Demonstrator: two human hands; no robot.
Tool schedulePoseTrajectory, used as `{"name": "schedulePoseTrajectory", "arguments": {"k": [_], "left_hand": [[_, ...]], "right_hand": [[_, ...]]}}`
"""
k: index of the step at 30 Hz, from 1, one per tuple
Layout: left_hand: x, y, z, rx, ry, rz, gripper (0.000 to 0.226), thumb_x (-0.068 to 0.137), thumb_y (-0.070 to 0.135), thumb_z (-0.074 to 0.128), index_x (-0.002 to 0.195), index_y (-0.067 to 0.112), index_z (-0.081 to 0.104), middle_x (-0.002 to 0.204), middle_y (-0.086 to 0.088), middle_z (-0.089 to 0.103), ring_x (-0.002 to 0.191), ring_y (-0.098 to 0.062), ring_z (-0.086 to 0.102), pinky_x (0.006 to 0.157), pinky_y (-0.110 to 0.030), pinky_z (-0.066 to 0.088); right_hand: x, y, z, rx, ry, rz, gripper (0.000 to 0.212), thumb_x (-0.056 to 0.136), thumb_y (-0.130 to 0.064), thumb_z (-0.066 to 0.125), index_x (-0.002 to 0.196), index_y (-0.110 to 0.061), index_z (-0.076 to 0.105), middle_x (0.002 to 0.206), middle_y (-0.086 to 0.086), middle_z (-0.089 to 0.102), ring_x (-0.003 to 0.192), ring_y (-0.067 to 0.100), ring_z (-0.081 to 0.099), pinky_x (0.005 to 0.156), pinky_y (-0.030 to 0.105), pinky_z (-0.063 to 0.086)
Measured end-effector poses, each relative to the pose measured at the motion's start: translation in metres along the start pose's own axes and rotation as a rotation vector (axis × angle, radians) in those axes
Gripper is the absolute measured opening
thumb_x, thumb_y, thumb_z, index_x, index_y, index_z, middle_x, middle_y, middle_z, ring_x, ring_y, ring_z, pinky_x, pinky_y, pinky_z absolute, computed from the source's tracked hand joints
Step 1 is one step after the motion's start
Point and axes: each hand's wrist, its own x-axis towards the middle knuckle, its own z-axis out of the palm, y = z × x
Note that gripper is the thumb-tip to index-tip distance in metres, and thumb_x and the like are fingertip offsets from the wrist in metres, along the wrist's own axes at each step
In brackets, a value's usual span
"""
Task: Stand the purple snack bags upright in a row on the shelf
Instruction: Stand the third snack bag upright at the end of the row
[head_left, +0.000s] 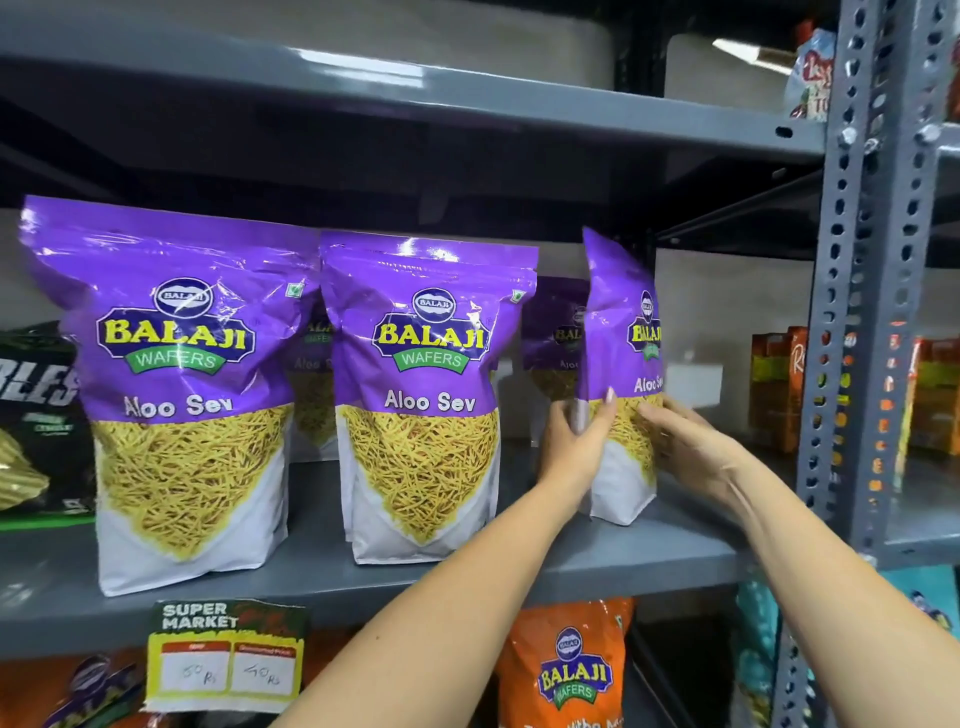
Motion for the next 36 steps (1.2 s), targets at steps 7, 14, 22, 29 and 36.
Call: {"name": "schedulePoseTrajectory", "arguments": {"k": [7,14,22,29,36], "left_hand": [[0.001,-0.001,-0.01,-0.115,-0.019,0.036,0.041,0.088,0.046,0.061,0.12,0.022,0.059,0.124,-0.001,0.066,0.116,-0.019,0.06,0.105,-0.034,0.044],[-0.008,0.002,-0.013,-0.134,-0.061,0.052,0.043,0.089,0.044,0.059,0.124,0.019,0.063,0.125,-0.001,0.068,0.118,-0.017,0.061,0.105,-0.033,0.044],[-0.018,-0.001,-0.016,-0.162,-0.169,0.024,0.014,0.089,0.044,0.061,0.091,0.031,0.066,0.083,0.031,0.066,0.071,0.022,0.061,0.059,0.0,0.044],[-0.041,0.015,-0.02,-0.146,-0.134,-0.047,0.031,0.084,0.051,0.064,0.106,0.03,0.062,0.107,0.015,0.067,0.102,-0.003,0.06,0.086,-0.018,0.041],[-0.111,0.019,-0.064,0.012,0.211,0.477,0.035,0.076,0.028,0.074,0.108,0.028,0.059,0.108,0.013,0.067,0.104,-0.005,0.064,0.092,-0.029,0.052]], "right_hand": [[-0.007,0.008,-0.003,0.014,0.207,-0.044,0.084,0.026,-0.058,0.09,0.095,-0.021,0.062,0.088,0.0,0.072,0.073,0.015,0.063,0.065,0.027,0.038],[-0.022,0.009,-0.002,-0.039,0.29,-0.092,0.097,0.033,-0.058,0.087,0.114,-0.015,0.055,0.098,0.003,0.072,0.075,0.012,0.071,0.066,0.032,0.053],[-0.042,0.012,-0.006,-0.025,0.307,-0.166,0.114,0.033,-0.062,0.089,0.128,-0.012,0.051,0.109,0.004,0.071,0.081,0.007,0.075,0.06,0.025,0.058],[-0.051,0.012,0.0,-0.061,0.37,-0.203,0.115,0.037,-0.067,0.086,0.131,-0.011,0.05,0.112,0.002,0.069,0.094,0.014,0.074,0.073,0.03,0.059],[-0.074,0.013,0.039,-0.477,0.754,-0.555,0.057,0.096,-0.046,0.041,0.14,-0.01,0.042,0.13,0.018,0.053,0.107,0.005,0.043,0.089,0.012,0.031]]}}
